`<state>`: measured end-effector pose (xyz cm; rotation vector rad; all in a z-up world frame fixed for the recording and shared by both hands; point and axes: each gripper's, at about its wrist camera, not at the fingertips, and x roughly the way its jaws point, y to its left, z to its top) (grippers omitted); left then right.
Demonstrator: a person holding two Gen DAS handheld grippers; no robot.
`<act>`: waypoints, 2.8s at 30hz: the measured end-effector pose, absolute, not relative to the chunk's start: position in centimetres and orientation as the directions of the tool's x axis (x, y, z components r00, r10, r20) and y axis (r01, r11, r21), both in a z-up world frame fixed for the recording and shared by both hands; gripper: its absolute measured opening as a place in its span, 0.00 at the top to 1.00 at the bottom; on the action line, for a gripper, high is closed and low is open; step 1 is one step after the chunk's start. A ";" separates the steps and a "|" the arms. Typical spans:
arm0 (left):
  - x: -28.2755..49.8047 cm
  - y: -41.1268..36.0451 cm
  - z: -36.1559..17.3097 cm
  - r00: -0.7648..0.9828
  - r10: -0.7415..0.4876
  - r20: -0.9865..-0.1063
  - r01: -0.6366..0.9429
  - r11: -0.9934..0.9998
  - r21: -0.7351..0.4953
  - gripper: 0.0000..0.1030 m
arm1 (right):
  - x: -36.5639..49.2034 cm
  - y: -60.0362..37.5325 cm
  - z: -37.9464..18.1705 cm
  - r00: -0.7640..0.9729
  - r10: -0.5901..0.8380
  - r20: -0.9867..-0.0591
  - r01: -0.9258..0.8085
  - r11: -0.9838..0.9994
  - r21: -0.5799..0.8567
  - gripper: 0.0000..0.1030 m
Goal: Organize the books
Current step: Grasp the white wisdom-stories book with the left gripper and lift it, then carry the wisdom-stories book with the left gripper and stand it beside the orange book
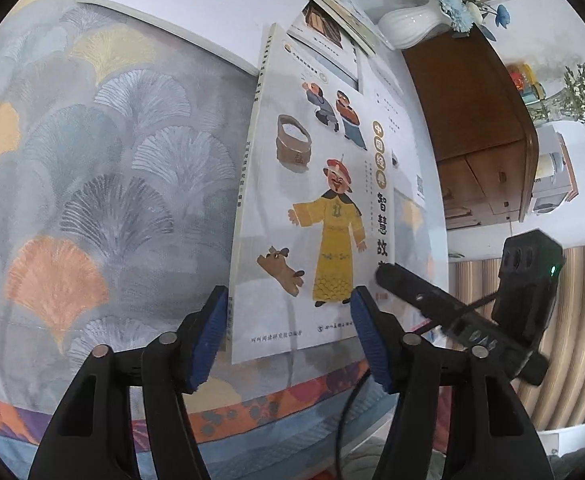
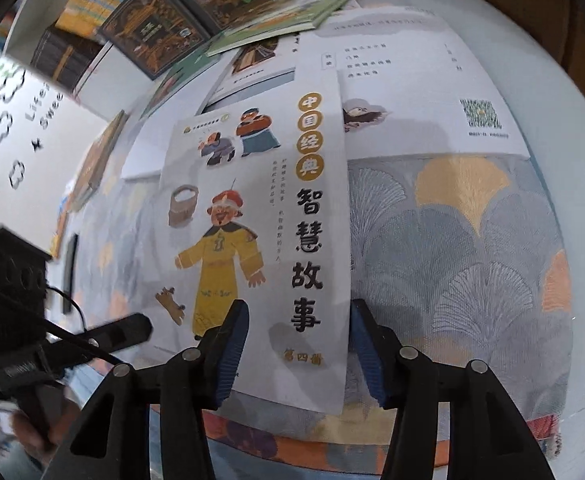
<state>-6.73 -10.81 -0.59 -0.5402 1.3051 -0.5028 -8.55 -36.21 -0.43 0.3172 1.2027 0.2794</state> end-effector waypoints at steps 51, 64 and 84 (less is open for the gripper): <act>-6.5 -15.4 8.3 0.243 -0.525 -0.816 0.417 0.816 -0.401 0.83 | -13.6 -31.5 5.2 0.386 0.410 -0.826 -0.194 0.912 0.361 0.77; -5.0 -2.7 13.7 0.386 -0.577 -0.719 0.387 0.809 -0.442 0.83 | -9.3 -17.9 12.8 0.486 0.460 -0.743 -0.358 0.881 0.310 0.77; 8.8 28.2 6.9 0.546 -0.419 -0.726 0.004 0.867 -0.498 0.83 | 13.9 10.0 7.4 0.235 0.576 -0.783 -0.455 0.777 0.435 0.73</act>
